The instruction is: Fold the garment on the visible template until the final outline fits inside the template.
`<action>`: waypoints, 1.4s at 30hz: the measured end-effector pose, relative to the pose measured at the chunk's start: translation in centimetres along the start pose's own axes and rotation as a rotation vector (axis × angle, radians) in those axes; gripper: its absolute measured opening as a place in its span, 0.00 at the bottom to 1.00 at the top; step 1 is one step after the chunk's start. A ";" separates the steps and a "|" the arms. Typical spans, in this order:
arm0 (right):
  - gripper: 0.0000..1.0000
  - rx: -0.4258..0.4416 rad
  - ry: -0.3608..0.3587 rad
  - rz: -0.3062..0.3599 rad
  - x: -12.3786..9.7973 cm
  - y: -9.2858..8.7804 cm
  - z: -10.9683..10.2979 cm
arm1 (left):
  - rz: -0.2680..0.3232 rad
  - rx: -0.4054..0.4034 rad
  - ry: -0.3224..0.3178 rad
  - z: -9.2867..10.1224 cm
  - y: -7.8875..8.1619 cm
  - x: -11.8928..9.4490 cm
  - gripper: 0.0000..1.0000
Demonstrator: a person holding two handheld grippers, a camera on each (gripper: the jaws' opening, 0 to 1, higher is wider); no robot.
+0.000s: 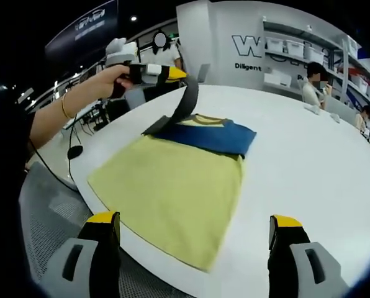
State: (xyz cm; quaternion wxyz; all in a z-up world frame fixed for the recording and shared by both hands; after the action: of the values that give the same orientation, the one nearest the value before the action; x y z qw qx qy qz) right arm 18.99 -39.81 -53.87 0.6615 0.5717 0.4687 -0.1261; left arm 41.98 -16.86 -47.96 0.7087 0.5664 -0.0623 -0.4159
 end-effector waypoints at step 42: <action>0.99 0.086 -0.027 -0.032 -0.4 -2.2 0.8 | -0.272 -0.012 -0.098 2.7 -10.9 9.6 0.00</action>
State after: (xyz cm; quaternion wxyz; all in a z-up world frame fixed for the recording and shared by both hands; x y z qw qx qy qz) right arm 17.61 -41.33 -55.09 0.6403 0.5903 0.4631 -0.1644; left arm 40.95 -25.35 -60.03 0.6453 0.5444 -0.0170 -0.5356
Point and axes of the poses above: the point that each gripper's makers call its tool centre point, and the gripper's own axes: x roughly forward along the fingers, z roughly to its right, y roughly out of its top, the point moved 9 cm from there along -x, roughly backward along the fingers, and after that the axes turned 10 degrees about -z, right-handed, at the moved point
